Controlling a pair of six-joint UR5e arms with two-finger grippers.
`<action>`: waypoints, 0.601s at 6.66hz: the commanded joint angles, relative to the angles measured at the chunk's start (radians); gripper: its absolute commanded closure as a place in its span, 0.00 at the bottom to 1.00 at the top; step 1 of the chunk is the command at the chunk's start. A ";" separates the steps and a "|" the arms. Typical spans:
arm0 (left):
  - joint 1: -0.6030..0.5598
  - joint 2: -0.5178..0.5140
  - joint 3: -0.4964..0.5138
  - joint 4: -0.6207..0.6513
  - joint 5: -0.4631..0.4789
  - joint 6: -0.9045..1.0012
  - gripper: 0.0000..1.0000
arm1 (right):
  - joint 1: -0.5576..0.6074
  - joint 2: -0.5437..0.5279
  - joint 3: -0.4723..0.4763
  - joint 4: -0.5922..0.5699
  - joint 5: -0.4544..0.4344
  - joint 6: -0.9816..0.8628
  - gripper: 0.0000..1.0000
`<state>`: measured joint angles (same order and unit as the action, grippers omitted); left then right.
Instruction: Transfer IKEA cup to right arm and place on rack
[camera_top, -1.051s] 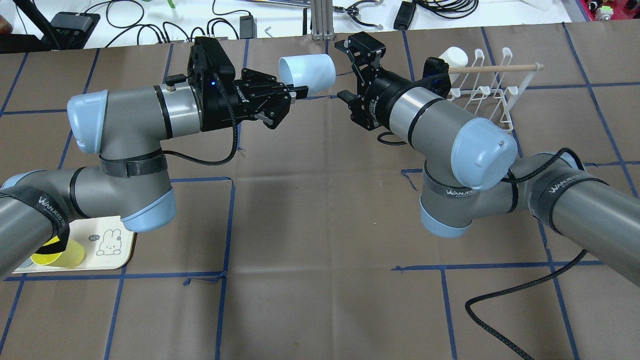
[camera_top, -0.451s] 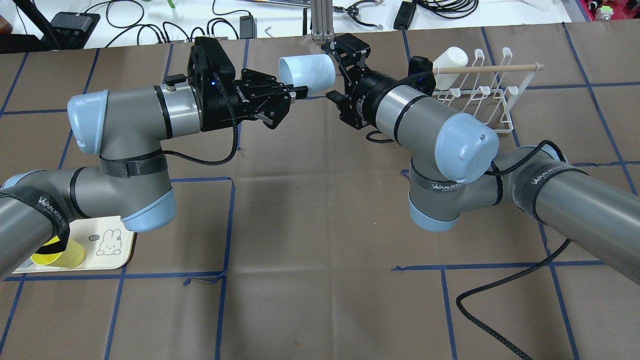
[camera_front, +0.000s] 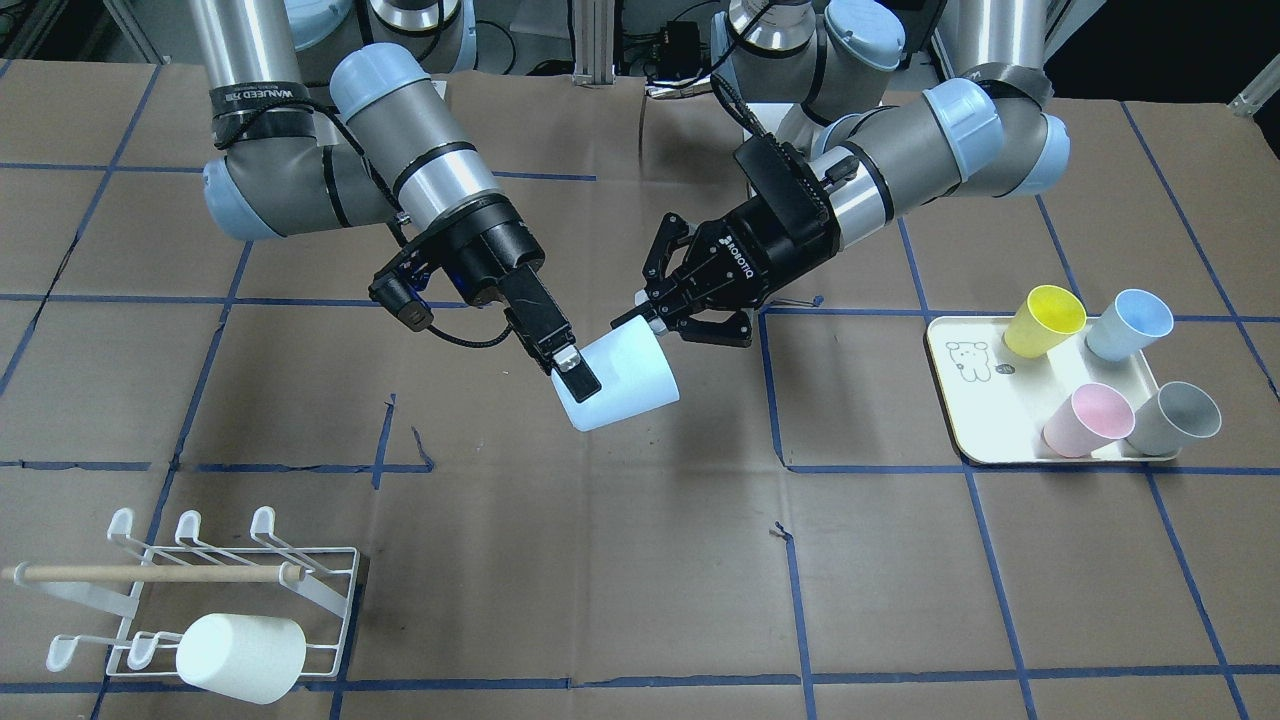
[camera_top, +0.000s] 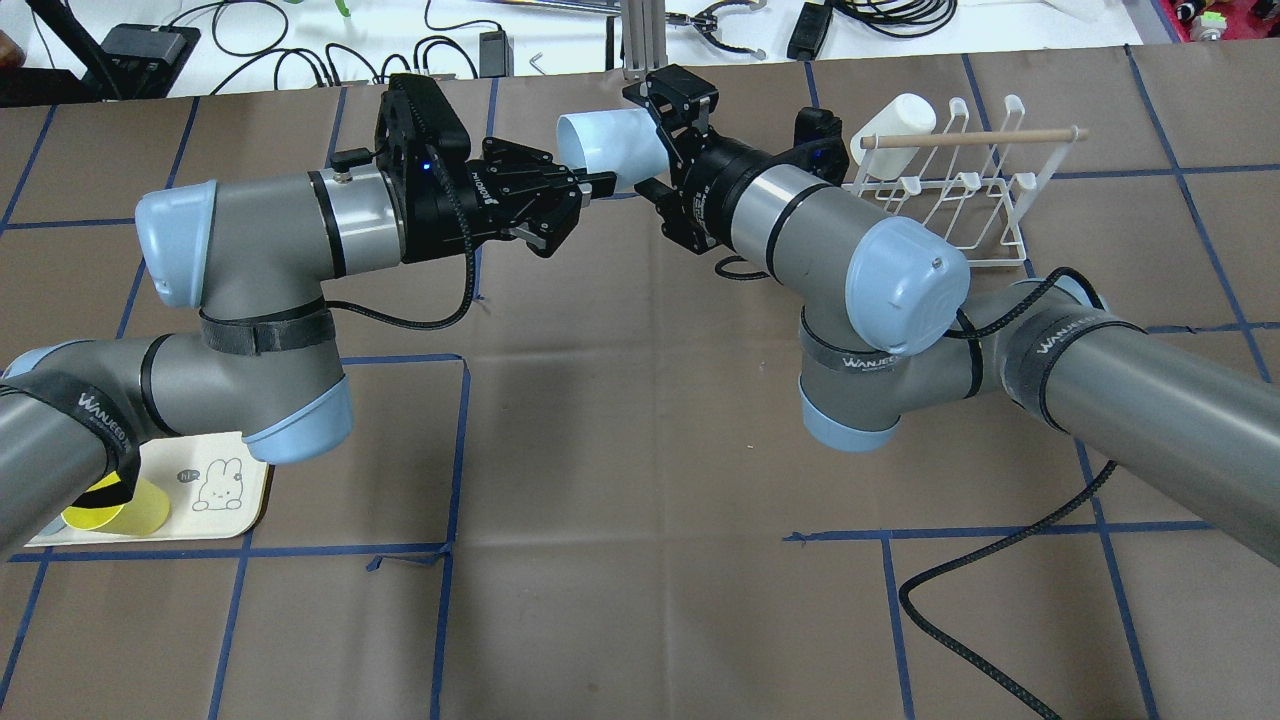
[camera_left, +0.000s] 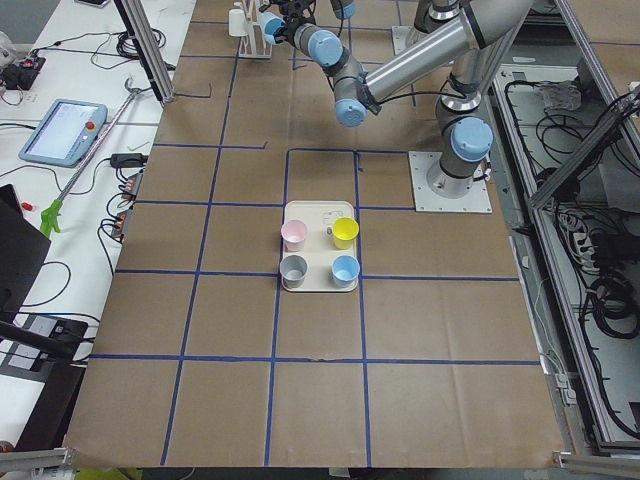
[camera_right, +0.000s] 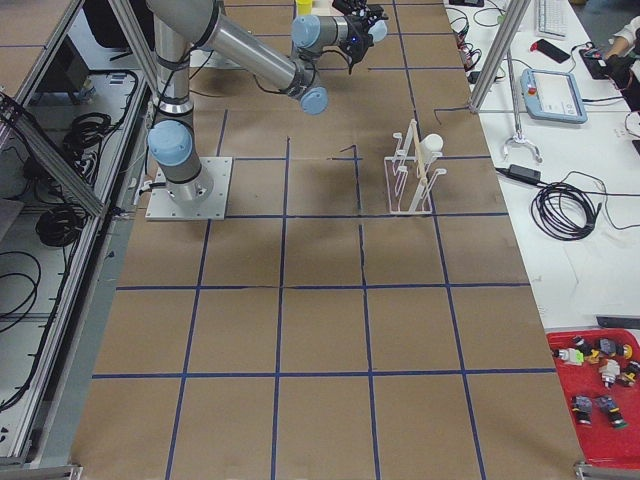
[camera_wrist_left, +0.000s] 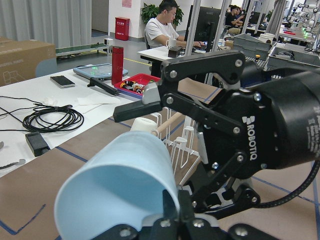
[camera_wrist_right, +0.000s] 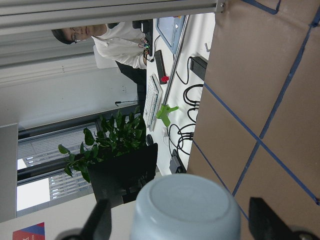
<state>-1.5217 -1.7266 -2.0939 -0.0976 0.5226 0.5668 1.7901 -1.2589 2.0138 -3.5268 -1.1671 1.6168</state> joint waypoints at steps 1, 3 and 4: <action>0.000 -0.001 0.000 0.002 0.000 -0.002 1.00 | 0.009 0.003 -0.001 0.000 0.000 0.006 0.06; 0.000 -0.001 0.000 0.002 0.000 -0.002 0.99 | 0.011 0.003 -0.018 0.006 0.001 0.015 0.07; 0.000 -0.001 0.000 0.002 0.000 -0.002 0.98 | 0.011 0.004 -0.017 0.006 0.003 0.015 0.09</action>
<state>-1.5217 -1.7277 -2.0939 -0.0951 0.5231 0.5645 1.8005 -1.2556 2.0001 -3.5211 -1.1656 1.6297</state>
